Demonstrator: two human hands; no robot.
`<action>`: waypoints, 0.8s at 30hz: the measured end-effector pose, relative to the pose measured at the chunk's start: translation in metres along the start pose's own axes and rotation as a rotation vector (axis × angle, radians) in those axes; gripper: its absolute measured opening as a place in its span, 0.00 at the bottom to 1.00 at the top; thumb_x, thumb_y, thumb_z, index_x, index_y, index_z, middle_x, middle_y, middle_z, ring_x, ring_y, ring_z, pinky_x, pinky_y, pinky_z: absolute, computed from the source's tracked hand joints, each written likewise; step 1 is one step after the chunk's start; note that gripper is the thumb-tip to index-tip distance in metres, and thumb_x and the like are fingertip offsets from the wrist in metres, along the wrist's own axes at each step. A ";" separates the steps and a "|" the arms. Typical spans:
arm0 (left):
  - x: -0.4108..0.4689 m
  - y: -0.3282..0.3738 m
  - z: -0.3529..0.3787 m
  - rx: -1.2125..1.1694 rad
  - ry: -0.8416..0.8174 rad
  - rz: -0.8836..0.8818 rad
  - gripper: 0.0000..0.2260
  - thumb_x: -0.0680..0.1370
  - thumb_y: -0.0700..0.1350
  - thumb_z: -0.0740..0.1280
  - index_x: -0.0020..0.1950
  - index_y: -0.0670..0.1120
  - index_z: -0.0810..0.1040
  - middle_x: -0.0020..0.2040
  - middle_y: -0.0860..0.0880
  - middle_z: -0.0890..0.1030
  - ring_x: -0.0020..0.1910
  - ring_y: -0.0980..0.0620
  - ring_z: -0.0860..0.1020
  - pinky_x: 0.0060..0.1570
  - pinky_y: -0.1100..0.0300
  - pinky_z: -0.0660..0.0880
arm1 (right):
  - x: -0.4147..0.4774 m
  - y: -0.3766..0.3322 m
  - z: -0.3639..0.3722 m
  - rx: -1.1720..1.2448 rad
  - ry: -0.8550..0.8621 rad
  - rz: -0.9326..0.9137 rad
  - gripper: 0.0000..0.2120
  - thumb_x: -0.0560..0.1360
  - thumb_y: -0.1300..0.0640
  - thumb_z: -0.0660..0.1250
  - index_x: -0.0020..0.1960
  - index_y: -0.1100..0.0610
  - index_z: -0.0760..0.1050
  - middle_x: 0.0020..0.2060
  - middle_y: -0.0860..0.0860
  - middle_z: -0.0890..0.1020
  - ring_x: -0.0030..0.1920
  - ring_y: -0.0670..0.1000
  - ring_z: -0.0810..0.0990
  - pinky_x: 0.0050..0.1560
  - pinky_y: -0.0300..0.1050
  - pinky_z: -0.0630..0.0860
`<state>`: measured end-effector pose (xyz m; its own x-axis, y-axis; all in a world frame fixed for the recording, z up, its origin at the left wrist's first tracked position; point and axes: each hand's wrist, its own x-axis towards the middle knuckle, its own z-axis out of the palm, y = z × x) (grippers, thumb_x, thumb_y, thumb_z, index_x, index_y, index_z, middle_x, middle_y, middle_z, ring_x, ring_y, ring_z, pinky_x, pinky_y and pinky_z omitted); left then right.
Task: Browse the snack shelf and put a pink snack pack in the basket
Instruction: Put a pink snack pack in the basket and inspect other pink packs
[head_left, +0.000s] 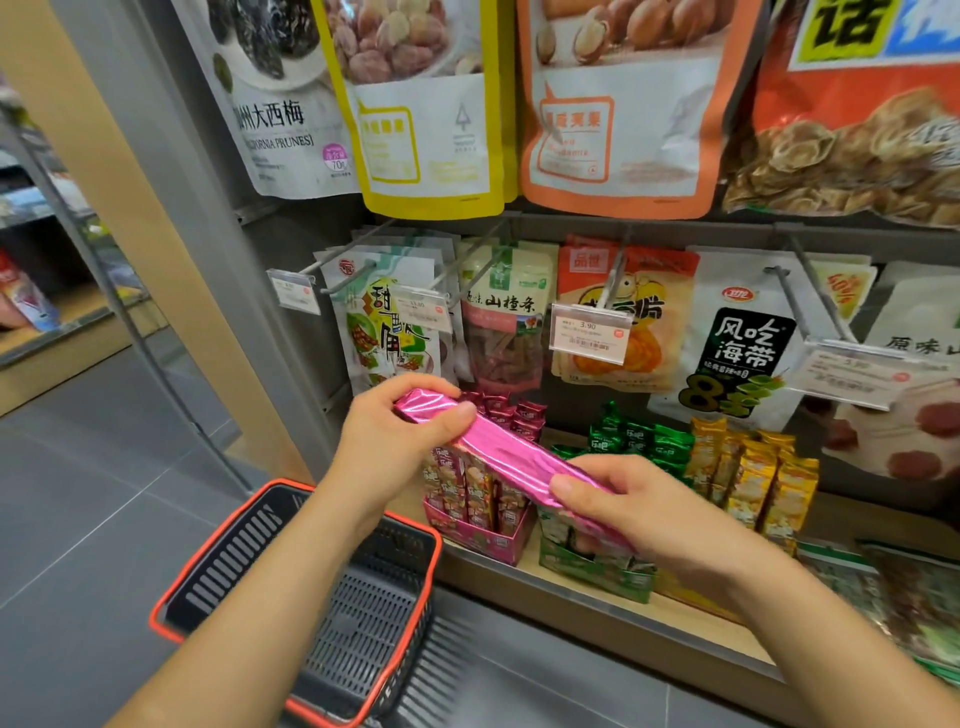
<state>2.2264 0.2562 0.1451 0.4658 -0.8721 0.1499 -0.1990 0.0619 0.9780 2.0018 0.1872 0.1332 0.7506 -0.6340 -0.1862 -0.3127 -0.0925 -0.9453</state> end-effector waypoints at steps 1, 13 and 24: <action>0.002 -0.002 -0.004 -0.040 0.024 -0.026 0.13 0.62 0.50 0.79 0.43 0.50 0.84 0.42 0.47 0.84 0.45 0.46 0.83 0.48 0.53 0.80 | -0.002 -0.002 -0.005 0.061 -0.016 -0.014 0.13 0.76 0.47 0.66 0.54 0.52 0.82 0.37 0.47 0.82 0.35 0.46 0.78 0.35 0.33 0.73; 0.011 -0.022 -0.021 0.003 -0.203 -0.123 0.07 0.72 0.50 0.72 0.49 0.53 0.83 0.45 0.53 0.84 0.47 0.53 0.82 0.44 0.64 0.78 | -0.011 -0.004 -0.027 0.471 0.081 0.028 0.15 0.77 0.69 0.64 0.58 0.57 0.81 0.52 0.55 0.85 0.53 0.55 0.84 0.53 0.47 0.81; 0.003 -0.036 -0.002 1.085 -0.388 0.340 0.21 0.81 0.57 0.58 0.73 0.55 0.68 0.64 0.55 0.76 0.61 0.52 0.71 0.62 0.56 0.69 | -0.005 -0.003 -0.026 0.539 0.270 0.134 0.10 0.79 0.64 0.63 0.52 0.61 0.83 0.47 0.61 0.85 0.47 0.57 0.86 0.37 0.41 0.83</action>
<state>2.2370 0.2523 0.1107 -0.0049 -0.9899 0.1414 -0.9706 0.0387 0.2376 1.9833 0.1708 0.1436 0.5295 -0.7917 -0.3048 -0.0025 0.3578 -0.9338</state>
